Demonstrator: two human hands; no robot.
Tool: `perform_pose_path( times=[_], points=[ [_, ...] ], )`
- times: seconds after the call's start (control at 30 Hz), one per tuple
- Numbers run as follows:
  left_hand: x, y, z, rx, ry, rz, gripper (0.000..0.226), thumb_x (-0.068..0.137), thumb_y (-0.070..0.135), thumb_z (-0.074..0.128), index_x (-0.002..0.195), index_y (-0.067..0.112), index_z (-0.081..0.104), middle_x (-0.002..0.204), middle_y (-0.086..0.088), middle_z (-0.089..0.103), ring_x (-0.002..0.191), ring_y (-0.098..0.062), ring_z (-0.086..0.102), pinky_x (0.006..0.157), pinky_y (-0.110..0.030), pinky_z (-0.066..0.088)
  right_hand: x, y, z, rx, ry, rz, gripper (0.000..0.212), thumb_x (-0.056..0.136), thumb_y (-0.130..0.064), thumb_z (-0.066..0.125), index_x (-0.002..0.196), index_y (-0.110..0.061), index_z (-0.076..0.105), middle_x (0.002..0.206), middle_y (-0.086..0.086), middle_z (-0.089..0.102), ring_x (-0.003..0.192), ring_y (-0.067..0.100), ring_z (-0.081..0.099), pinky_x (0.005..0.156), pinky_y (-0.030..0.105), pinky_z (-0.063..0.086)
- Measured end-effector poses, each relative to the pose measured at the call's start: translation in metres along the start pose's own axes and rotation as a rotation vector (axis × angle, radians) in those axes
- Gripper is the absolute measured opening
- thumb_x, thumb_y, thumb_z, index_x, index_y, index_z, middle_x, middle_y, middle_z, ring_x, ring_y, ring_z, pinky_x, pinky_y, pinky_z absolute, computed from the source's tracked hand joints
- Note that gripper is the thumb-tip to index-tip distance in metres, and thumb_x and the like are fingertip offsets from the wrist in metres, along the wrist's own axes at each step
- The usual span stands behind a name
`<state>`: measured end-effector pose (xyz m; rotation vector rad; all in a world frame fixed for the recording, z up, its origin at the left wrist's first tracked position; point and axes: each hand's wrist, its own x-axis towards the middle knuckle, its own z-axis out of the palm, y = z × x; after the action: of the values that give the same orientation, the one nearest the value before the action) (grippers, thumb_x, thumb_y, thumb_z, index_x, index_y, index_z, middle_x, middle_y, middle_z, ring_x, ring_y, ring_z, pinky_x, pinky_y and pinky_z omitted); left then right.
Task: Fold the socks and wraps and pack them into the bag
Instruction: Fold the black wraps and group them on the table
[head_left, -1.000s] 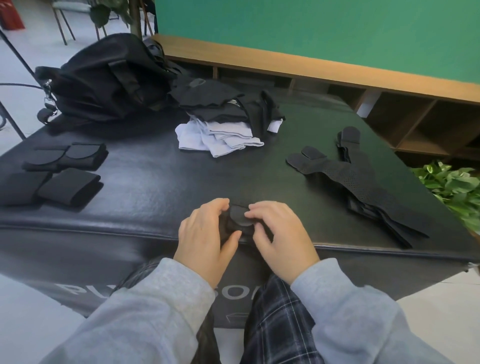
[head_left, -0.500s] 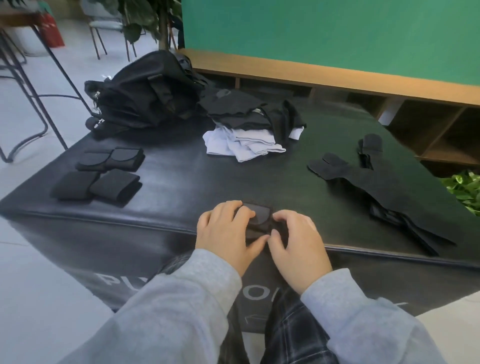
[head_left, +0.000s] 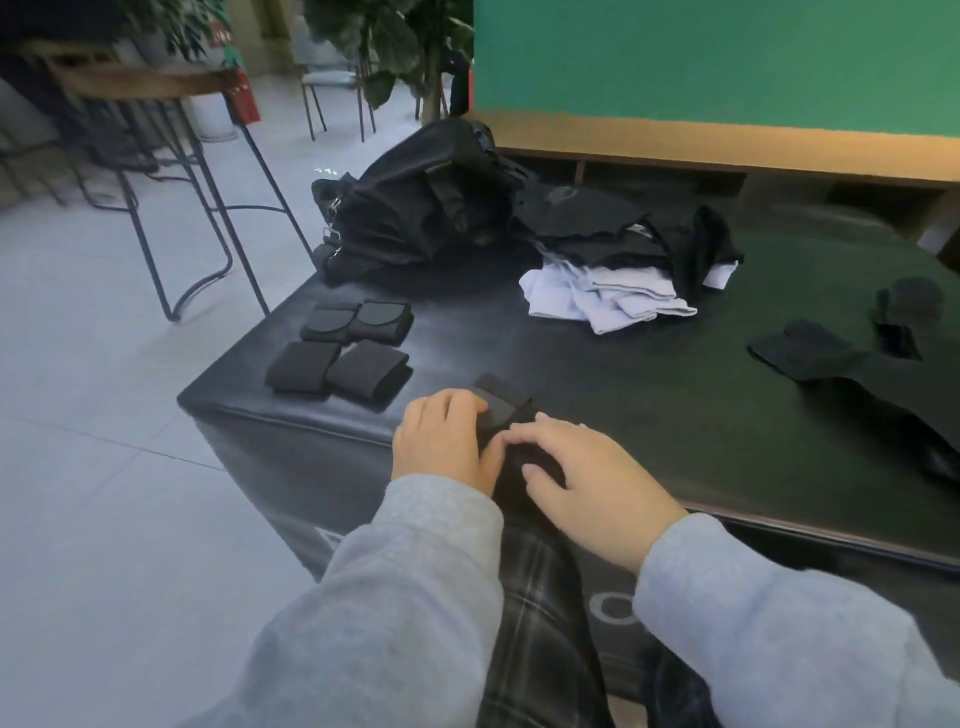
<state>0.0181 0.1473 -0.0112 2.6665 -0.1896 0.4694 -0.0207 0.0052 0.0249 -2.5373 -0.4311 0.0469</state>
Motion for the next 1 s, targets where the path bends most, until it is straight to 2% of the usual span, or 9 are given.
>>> perform_pose_path(
  times=[0.07,0.13,0.23,0.3,0.37,0.43,0.63,0.8,1.0],
  points=[
    [0.002,-0.011,-0.002,-0.026,0.085,0.032,0.035,0.072,0.024,0.076,0.101,0.011,0.062,0.107,-0.005,0.063,0.103,-0.032,0.054,0.087,-0.038,0.041,0.009,-0.007,0.001,-0.023,-0.025,0.000,0.036,0.096,-0.022,0.043,0.129,-0.034,0.047,0.137,-0.013,0.048,0.139,0.004,0.023,0.116,0.031,0.015],
    [0.006,-0.024,-0.005,-0.036,0.189,0.052,0.038,0.060,0.017,0.085,0.091,0.008,0.064,0.098,-0.010,0.066,0.090,-0.036,0.061,0.079,-0.041,0.047,0.020,-0.012,0.003,-0.089,-0.031,-0.007,0.037,0.097,-0.026,0.041,0.134,-0.032,0.043,0.143,-0.011,0.042,0.141,0.005,0.018,0.116,0.032,0.013],
    [0.023,-0.043,-0.021,-0.068,0.296,0.011,0.036,0.066,0.019,0.082,0.095,0.006,0.063,0.099,-0.011,0.065,0.092,-0.034,0.059,0.085,-0.039,0.043,0.031,-0.008,0.017,-0.237,-0.022,0.015,0.042,0.098,-0.035,0.032,0.140,-0.031,0.035,0.152,-0.014,0.025,0.144,0.008,0.006,0.116,0.037,0.006],
    [0.036,-0.057,-0.034,-0.098,0.331,-0.082,0.036,0.071,0.024,0.078,0.100,0.008,0.062,0.099,-0.008,0.064,0.095,-0.032,0.057,0.088,-0.040,0.044,0.032,-0.001,0.028,-0.414,0.013,-0.002,0.049,0.094,-0.040,0.023,0.140,-0.031,0.037,0.152,-0.010,0.029,0.143,0.014,0.018,0.114,0.044,0.017],
    [0.049,-0.069,-0.045,-0.107,0.327,-0.190,0.035,0.077,0.030,0.073,0.105,0.013,0.061,0.102,-0.005,0.062,0.101,-0.029,0.054,0.090,-0.040,0.042,0.030,0.003,0.035,-0.481,0.046,0.003,0.051,0.090,-0.041,0.027,0.132,-0.027,0.051,0.141,-0.003,0.048,0.133,0.021,0.042,0.104,0.047,0.036],
    [0.063,-0.079,-0.053,-0.065,0.313,-0.247,0.034,0.081,0.034,0.069,0.108,0.016,0.059,0.105,-0.002,0.061,0.105,-0.027,0.051,0.092,-0.038,0.038,0.031,0.004,0.037,-0.496,0.066,0.004,0.050,0.088,-0.040,0.031,0.128,-0.025,0.056,0.135,-0.002,0.054,0.126,0.023,0.049,0.098,0.047,0.042],
    [0.099,-0.104,-0.053,0.050,0.261,-0.367,0.037,0.086,0.037,0.063,0.114,0.015,0.054,0.113,-0.005,0.059,0.110,-0.028,0.048,0.092,-0.037,0.035,0.032,0.004,0.036,-0.538,0.086,0.000,0.050,0.088,-0.040,0.031,0.129,-0.025,0.056,0.135,-0.002,0.054,0.126,0.022,0.050,0.098,0.046,0.043],
    [0.105,-0.115,-0.044,0.065,0.224,-0.458,0.033,0.087,0.037,0.062,0.107,0.013,0.051,0.113,-0.007,0.056,0.110,-0.029,0.046,0.090,-0.036,0.035,0.032,0.006,0.038,-0.553,0.115,-0.019,0.050,0.089,-0.041,0.031,0.130,-0.026,0.055,0.136,-0.002,0.053,0.127,0.021,0.049,0.098,0.045,0.043],
    [0.108,-0.116,-0.045,0.046,0.156,-0.458,0.040,0.083,0.046,0.062,0.106,0.015,0.051,0.111,-0.005,0.057,0.109,-0.027,0.049,0.089,-0.036,0.035,0.036,0.009,0.040,-0.539,0.099,-0.026,0.050,0.089,-0.041,0.031,0.130,-0.025,0.055,0.137,-0.002,0.053,0.127,0.022,0.049,0.099,0.046,0.042]
  ],
)
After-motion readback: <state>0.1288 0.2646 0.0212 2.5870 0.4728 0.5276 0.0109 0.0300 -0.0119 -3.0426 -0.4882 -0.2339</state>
